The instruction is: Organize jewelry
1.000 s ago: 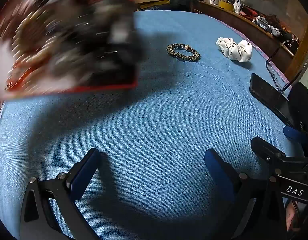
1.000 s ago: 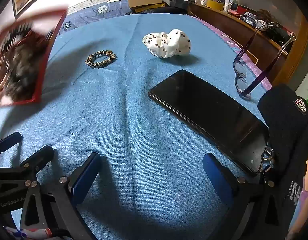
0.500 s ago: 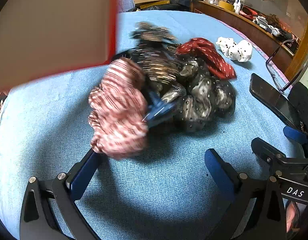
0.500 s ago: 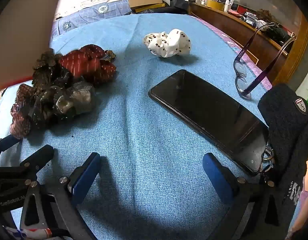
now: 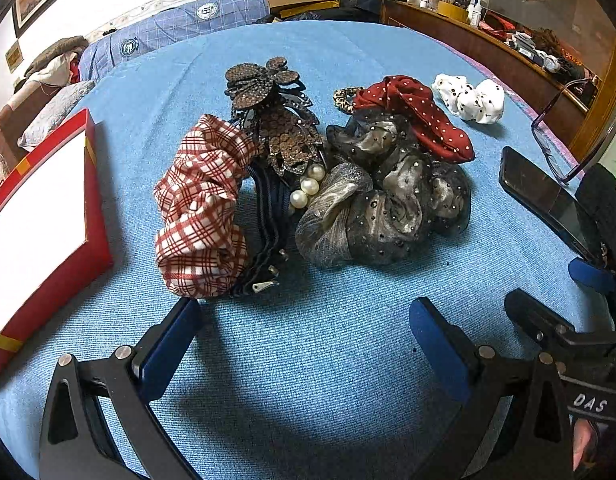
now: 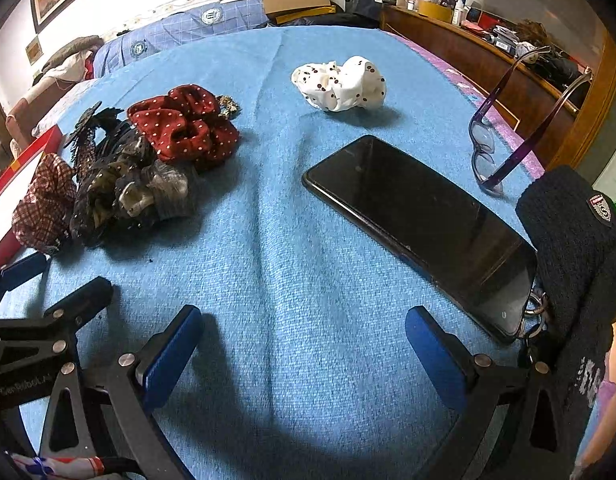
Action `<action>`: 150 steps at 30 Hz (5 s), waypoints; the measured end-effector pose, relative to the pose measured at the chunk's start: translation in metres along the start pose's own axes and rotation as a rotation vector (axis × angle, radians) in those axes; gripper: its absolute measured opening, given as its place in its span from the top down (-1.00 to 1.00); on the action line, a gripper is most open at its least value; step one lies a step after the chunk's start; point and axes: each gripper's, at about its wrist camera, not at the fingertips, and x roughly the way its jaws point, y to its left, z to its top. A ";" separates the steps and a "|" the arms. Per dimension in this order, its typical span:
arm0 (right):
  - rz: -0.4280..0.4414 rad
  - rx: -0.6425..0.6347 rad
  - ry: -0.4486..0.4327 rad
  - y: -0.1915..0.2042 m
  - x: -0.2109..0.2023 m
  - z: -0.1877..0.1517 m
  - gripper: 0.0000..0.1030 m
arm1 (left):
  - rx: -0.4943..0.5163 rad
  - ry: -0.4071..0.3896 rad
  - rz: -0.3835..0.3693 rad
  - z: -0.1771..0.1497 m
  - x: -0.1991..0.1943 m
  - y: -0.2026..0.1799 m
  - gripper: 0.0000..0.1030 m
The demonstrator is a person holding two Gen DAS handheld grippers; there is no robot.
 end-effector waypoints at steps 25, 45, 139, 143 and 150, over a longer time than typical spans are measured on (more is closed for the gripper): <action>0.080 0.007 -0.314 0.005 -0.102 -0.013 -0.99 | -0.046 -0.452 0.169 -0.051 -0.143 0.031 -0.93; 0.187 -0.014 -0.404 0.058 -0.129 -0.048 -1.00 | -0.152 -0.431 0.172 -0.090 -0.153 0.058 -0.93; 0.425 0.151 -0.008 0.031 0.056 0.129 -0.46 | -0.094 -0.153 -0.060 0.036 -0.001 0.063 0.63; 0.421 0.162 -0.020 0.025 0.057 0.124 0.70 | -0.131 -0.198 -0.079 0.035 -0.008 0.073 0.76; 0.491 0.178 -0.316 0.016 -0.003 0.120 0.71 | -0.150 -0.350 -0.059 0.035 -0.036 0.078 0.77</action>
